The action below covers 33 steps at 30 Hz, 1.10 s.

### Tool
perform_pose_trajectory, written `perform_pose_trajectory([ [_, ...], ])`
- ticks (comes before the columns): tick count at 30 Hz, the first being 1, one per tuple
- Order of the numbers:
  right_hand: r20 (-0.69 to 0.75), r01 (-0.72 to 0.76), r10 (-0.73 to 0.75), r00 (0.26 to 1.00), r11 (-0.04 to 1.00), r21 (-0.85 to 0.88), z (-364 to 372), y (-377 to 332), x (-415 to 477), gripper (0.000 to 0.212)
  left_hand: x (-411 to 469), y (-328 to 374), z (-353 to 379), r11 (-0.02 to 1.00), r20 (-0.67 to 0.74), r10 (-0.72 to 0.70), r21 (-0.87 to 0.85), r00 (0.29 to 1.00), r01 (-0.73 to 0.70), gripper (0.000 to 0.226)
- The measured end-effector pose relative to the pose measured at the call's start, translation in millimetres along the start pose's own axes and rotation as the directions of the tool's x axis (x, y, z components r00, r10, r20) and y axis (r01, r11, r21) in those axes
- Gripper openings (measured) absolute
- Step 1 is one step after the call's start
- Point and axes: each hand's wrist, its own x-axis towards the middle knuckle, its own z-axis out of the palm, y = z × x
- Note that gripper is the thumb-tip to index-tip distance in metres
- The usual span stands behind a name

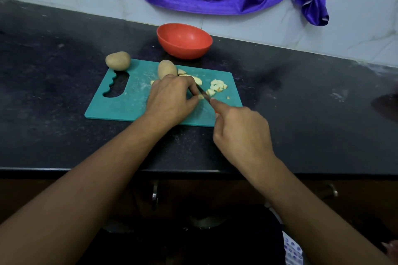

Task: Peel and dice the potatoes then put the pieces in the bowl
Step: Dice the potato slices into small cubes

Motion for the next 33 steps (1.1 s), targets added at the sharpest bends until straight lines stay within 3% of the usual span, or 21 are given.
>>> perform_pose_trajectory([
  [7,0.022,0.007,-0.007,1.0,1.0,-0.011,10.5,2.9,-1.7,0.049,1.2,-6.1,-0.1,0.999,0.005,-0.003,-0.051,1.0,0.003,0.005],
  [11,0.08,-0.129,0.111,0.991,0.954,0.269,4.7,16.4,9.3,0.042,0.5,-6.7,0.0,0.997,0.006,-0.024,-0.067,1.0,0.024,0.006],
  [14,0.089,-0.185,0.164,0.983,0.917,0.354,-1.8,23.9,12.9,0.04,-0.6,-7.8,0.7,0.996,-0.011,-0.038,-0.083,0.999,0.037,0.009],
  [20,0.015,-0.084,0.082,0.996,0.968,0.235,-12.0,10.9,6.2,0.043,1.0,-8.9,2.3,0.995,-0.009,-0.045,-0.087,0.999,0.044,0.01],
  [33,0.052,0.031,-0.03,0.998,0.999,-0.011,6.5,-2.5,-3.4,0.05,1.1,-8.5,-1.4,0.994,0.006,-0.031,-0.108,0.999,0.032,0.003],
])
